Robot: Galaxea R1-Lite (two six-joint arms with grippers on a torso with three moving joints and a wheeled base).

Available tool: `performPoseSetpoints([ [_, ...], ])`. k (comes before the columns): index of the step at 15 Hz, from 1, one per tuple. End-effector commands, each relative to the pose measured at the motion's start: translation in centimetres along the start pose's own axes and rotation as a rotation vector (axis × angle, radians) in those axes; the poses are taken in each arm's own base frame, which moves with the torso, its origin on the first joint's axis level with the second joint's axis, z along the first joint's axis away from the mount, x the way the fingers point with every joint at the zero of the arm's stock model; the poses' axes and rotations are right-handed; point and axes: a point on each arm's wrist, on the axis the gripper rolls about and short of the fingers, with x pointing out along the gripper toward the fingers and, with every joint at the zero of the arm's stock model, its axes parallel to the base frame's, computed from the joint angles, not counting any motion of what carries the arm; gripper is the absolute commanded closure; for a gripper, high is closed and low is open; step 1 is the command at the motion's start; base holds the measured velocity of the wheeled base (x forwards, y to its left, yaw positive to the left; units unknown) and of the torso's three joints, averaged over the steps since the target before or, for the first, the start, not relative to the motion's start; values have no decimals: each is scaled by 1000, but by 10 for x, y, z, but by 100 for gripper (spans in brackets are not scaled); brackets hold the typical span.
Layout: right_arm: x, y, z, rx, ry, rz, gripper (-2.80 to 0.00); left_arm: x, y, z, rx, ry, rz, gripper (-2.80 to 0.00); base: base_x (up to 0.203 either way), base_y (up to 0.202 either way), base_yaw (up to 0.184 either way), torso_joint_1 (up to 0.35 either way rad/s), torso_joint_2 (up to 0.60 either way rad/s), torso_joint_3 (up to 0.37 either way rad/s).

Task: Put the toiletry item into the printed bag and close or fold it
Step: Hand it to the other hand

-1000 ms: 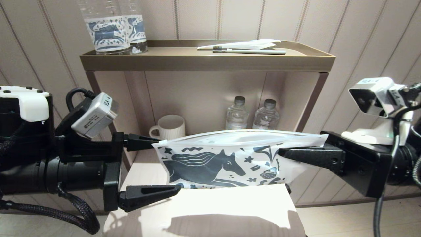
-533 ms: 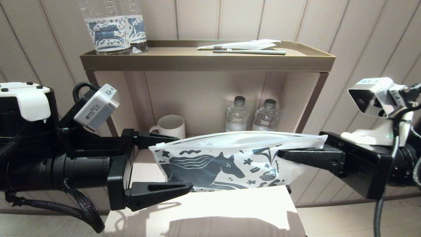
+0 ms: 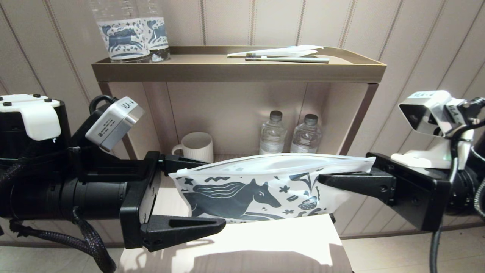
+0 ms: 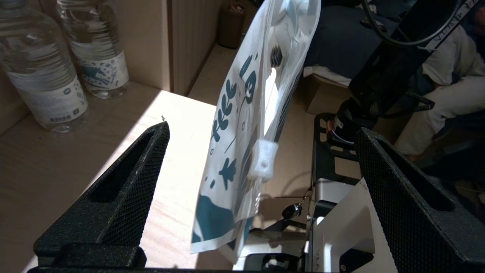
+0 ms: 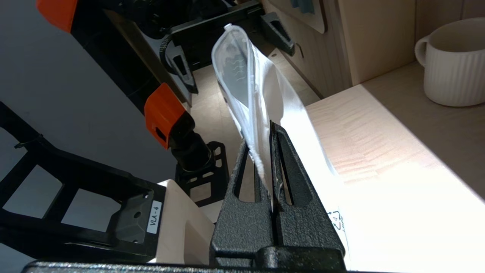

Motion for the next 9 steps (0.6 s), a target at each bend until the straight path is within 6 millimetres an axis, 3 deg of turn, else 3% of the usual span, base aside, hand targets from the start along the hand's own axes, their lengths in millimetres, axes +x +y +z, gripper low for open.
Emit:
performPoseSetpoints([
  [1, 1, 0, 0, -2, 2, 10, 0, 3, 1, -2, -2, 3, -11, -280, 0, 0, 0, 0, 0, 0],
  [9, 3, -1, -1, -2, 7, 14, 0, 5, 2, -2, -16, -8, -14, -280, 0, 0, 0, 0, 0, 0],
])
